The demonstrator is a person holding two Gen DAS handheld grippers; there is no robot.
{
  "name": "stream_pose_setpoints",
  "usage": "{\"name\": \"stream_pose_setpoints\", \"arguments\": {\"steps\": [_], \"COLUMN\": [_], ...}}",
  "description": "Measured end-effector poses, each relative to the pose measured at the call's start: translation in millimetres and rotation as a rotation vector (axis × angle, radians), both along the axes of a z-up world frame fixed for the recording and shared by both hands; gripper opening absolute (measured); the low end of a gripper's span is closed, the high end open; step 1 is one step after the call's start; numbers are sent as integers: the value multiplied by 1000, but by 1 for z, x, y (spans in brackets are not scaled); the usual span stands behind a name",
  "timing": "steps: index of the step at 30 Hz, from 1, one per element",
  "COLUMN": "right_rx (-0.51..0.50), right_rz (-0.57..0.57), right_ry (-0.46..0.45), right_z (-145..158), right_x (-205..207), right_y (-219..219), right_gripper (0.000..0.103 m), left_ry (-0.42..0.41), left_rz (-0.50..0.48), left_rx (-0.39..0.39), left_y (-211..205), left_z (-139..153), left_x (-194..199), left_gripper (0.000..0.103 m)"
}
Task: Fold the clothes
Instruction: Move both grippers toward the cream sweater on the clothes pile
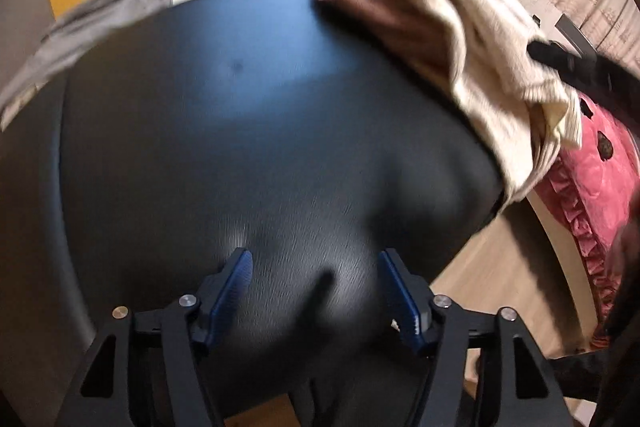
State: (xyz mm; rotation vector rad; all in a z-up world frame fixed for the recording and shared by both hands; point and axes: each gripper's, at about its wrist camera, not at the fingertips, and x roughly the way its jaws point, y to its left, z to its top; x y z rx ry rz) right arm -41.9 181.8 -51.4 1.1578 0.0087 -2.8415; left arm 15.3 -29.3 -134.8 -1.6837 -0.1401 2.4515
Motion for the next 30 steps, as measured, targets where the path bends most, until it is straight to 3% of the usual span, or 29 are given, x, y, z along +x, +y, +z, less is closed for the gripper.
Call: {"name": "stream_pose_setpoints", "arguments": {"steps": [4, 7, 10, 15, 16, 17, 20, 23, 24, 25, 28, 30], "right_rx": [17, 41, 30, 24, 26, 20, 11, 110, 153, 186, 240, 251], "right_rz": [-15, -3, 14, 19, 22, 30, 56, 90, 96, 98, 99, 91], "right_ry": [-37, -21, 2, 34, 33, 19, -45, -117, -126, -125, -109, -89], "right_z": [-1, 5, 17, 36, 37, 36, 26, 3, -4, -8, -15, -20], "right_x": [-28, -44, -67, -115, -128, -142, -188, -217, -222, -225, -231, -229], "right_y": [12, 13, 18, 29, 30, 31, 32, 19, 13, 8, -2, 0], "right_gripper": [62, 62, 59, 58, 58, 58, 58, 57, 49, 31, 23, 17], "left_ry": [-110, -114, -86, -66, -56, -52, -51, -38, -31, -16, 30, 41], "left_rz": [57, 123, 129, 101, 84, 69, 64, 101, 111, 124, 162, 166], "left_rx": [196, 293, 202, 284, 295, 303, 311, 277, 258, 256, 228, 256], "left_y": [-31, -51, -54, -55, -53, -50, -37, -33, -33, -29, -30, -34], "left_z": [-24, -26, -20, -23, -24, -24, -28, -22, -19, -17, -3, 11], "left_x": [6, 13, 13, 14, 13, 13, 15, 12, 11, 10, -3, -7], "left_gripper": [66, 66, 65, 70, 77, 82, 81, 76, 74, 71, 71, 70]}}
